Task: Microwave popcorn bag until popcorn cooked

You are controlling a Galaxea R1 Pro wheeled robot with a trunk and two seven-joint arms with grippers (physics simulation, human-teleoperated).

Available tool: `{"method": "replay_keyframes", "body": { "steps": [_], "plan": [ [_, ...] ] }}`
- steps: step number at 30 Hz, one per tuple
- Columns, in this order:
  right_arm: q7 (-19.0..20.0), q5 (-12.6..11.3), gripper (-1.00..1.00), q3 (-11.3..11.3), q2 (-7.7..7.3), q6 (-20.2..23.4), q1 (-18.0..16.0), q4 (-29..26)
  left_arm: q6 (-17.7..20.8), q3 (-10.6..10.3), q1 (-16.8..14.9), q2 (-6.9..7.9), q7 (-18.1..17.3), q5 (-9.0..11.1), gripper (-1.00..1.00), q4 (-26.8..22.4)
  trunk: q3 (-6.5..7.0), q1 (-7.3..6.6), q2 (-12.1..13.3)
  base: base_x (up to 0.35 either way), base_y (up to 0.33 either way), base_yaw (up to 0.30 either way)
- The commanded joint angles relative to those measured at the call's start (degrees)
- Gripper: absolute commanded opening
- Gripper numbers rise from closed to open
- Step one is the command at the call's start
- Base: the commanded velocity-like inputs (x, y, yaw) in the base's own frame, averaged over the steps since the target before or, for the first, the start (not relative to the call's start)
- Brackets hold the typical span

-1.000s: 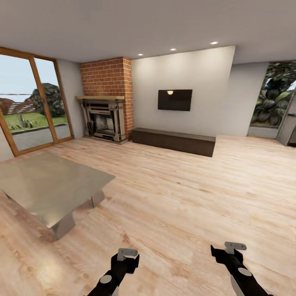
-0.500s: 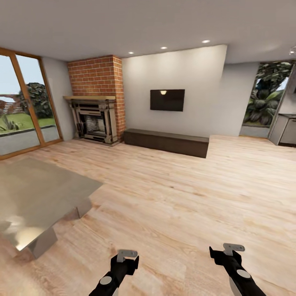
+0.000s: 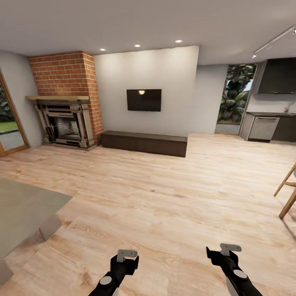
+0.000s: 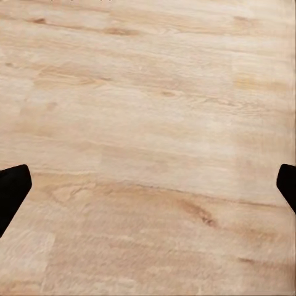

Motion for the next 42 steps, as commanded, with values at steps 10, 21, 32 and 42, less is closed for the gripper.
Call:
{"method": "replay_keyframes", "body": {
  "steps": [10,21,32,42],
  "plan": [
    [-0.05,0.04,1.00,0.94,0.06,-0.19,-0.04,0.55,-0.18,-0.04,-0.04,0.00,0.01,0.00,1.00,0.04,-0.06,0.03,-0.03,0.333,-0.135,-0.300],
    [-0.05,-0.02,1.00,3.27,1.02,-0.12,-0.04,0.53,-0.25,0.13,0.06,0.00,0.01,0.19,1.00,0.04,-0.06,0.03,-0.03,0.334,-0.129,-0.294],
    [0.22,0.03,1.00,3.98,1.03,-0.19,0.00,0.53,-0.28,0.42,0.12,0.00,-0.17,0.57,1.00,0.04,-0.06,0.03,-0.03,0.344,-0.038,-0.032],
    [0.02,-0.03,1.00,5.95,0.94,-0.19,0.05,0.53,-0.27,0.45,0.13,0.00,-0.17,0.63,1.00,0.04,-0.06,0.03,-0.03,0.348,0.000,0.000]
  ]
}}
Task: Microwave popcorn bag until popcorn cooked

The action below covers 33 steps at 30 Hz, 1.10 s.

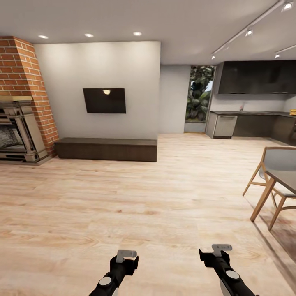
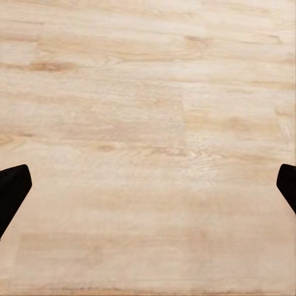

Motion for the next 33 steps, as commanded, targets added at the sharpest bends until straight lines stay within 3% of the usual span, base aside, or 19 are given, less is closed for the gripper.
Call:
{"method": "replay_keyframes", "body": {
  "steps": [1,33],
  "plan": [
    [-0.13,-0.10,1.00,-0.02,0.00,-0.18,-0.05,0.04,-0.19,-0.06,-0.04,0.00,-0.01,0.05,1.00,0.05,-0.06,0.03,-0.03,0.348,0.000,0.000],
    [-0.07,-0.07,1.00,0.08,0.09,-0.18,-0.12,-0.35,-0.19,-0.07,-0.04,0.00,-0.01,-0.21,1.00,0.05,-0.06,0.03,-0.03,0.348,0.000,0.000]
  ]
}}
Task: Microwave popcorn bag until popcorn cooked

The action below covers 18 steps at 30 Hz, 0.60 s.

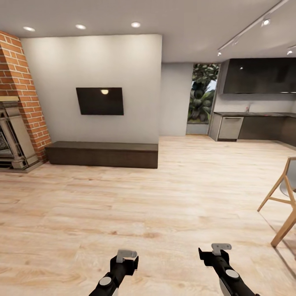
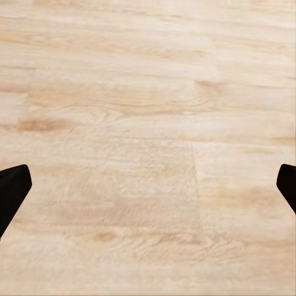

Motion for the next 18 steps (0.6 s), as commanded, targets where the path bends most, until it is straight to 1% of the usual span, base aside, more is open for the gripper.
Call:
{"method": "replay_keyframes", "body": {
  "steps": [1,18],
  "plan": [
    [-0.11,-0.02,1.00,0.03,0.00,-0.18,-0.03,0.13,-0.19,-0.05,-0.04,0.00,-0.01,0.03,1.00,0.05,-0.06,0.03,-0.03,0.348,0.000,0.000],
    [-0.10,0.04,1.00,0.06,-0.05,-0.18,-0.03,0.12,-0.19,-0.01,-0.16,0.00,-0.07,0.20,1.00,0.05,-0.06,0.03,-0.03,0.348,0.000,0.000]
  ]
}}
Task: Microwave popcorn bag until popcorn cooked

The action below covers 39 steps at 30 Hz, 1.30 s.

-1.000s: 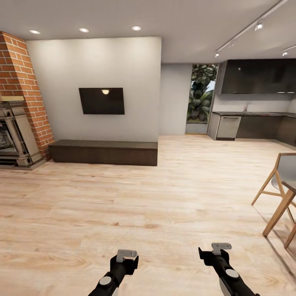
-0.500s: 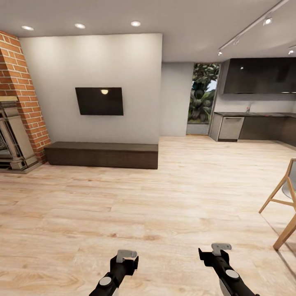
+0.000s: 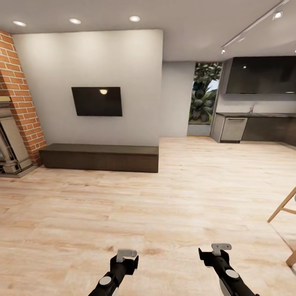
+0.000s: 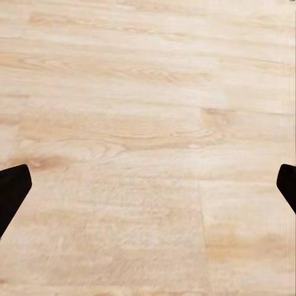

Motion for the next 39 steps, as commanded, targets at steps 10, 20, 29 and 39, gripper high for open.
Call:
{"method": "replay_keyframes", "body": {
  "steps": [10,20,29,39],
  "plan": [
    [-0.20,-0.08,1.00,0.01,-0.04,-0.62,-0.03,-0.04,-0.19,-0.09,0.00,0.00,0.04,0.04,1.00,0.03,-0.06,0.03,-0.03,0.349,0.000,0.000],
    [-0.19,-0.09,1.00,-0.05,-0.04,-1.49,-0.03,0.07,-0.19,-0.17,-0.03,0.00,0.05,-0.14,1.00,0.04,-0.06,0.03,-0.03,0.349,0.000,0.000],
    [-0.20,-0.04,1.00,0.01,-0.04,-1.49,-0.03,0.09,-0.19,-0.18,0.02,0.00,0.05,-0.09,1.00,0.04,-0.06,0.03,-0.03,0.349,0.000,0.000],
    [-0.20,-0.04,1.00,0.74,0.04,-1.49,0.04,0.11,-0.19,-0.17,0.04,0.00,0.05,-0.06,1.00,0.05,-0.06,0.03,-0.03,0.349,0.000,0.000]
  ]
}}
